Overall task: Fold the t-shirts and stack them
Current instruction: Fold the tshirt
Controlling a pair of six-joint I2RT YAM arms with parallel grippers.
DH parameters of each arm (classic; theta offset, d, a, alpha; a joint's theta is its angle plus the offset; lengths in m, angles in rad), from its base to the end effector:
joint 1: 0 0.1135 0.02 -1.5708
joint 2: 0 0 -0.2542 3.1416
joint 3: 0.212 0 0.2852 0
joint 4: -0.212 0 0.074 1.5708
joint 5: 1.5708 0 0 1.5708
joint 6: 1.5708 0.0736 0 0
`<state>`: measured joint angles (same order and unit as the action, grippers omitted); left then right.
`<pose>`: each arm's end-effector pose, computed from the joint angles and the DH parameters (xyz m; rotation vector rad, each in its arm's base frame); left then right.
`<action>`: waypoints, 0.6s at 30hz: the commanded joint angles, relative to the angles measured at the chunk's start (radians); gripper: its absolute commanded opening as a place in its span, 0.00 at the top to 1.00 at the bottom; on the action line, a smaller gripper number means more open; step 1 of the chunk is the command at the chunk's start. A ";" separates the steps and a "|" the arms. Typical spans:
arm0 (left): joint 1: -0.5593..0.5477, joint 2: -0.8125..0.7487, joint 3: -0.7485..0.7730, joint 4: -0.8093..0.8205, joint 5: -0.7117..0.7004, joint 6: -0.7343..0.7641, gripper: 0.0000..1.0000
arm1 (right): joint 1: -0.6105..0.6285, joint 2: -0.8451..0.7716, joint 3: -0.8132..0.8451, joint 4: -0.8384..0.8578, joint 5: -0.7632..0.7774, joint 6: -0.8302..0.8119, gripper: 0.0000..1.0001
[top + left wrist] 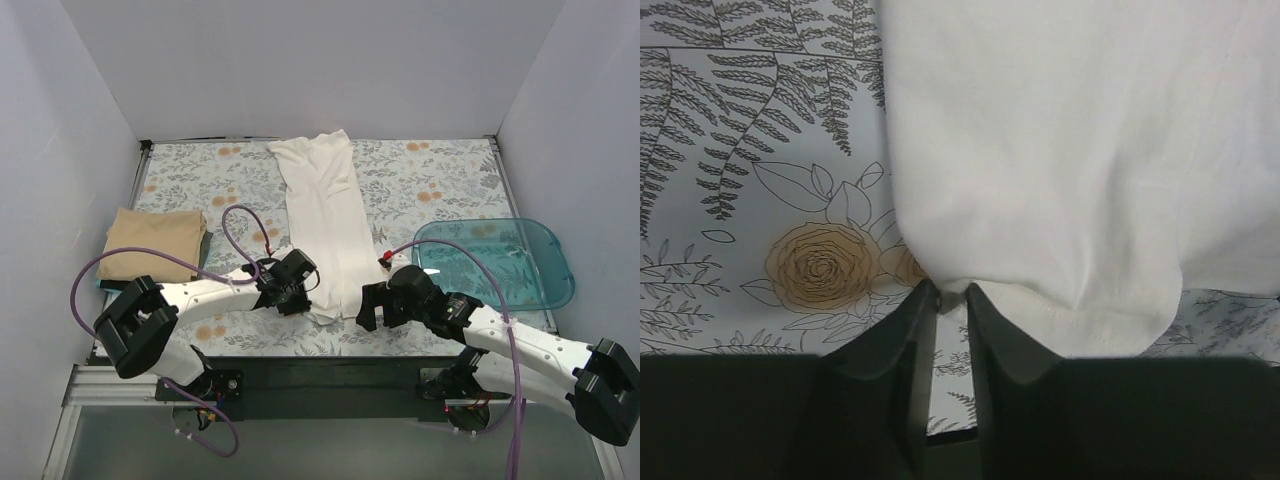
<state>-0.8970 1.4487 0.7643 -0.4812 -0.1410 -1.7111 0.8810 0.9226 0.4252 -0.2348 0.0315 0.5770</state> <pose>0.1958 -0.2287 0.1011 -1.1688 2.6064 -0.5128 0.1608 0.1913 0.1372 -0.3479 2.3832 0.6868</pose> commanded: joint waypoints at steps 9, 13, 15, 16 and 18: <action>-0.003 -0.108 -0.060 -0.102 -0.051 -0.045 1.00 | -0.004 -0.004 -0.025 0.017 0.031 0.006 0.02; -0.003 -0.186 -0.095 -0.143 -0.039 -0.071 1.00 | -0.002 0.016 -0.017 0.015 0.038 0.000 0.06; -0.005 -0.218 -0.118 -0.174 -0.034 -0.091 1.00 | -0.002 0.021 -0.011 0.006 0.027 -0.005 0.09; -0.005 -0.250 -0.126 -0.181 -0.034 -0.099 1.00 | -0.004 0.021 -0.016 0.003 0.019 -0.003 0.09; -0.005 -0.278 -0.151 -0.192 -0.029 -0.120 1.00 | -0.004 0.024 -0.020 0.005 -0.010 -0.002 0.12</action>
<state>-0.8970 1.2247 0.6418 -0.6094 -0.1677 -1.7874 0.8806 0.9443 0.4088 -0.2363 0.0452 0.5743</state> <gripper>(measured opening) 0.020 0.891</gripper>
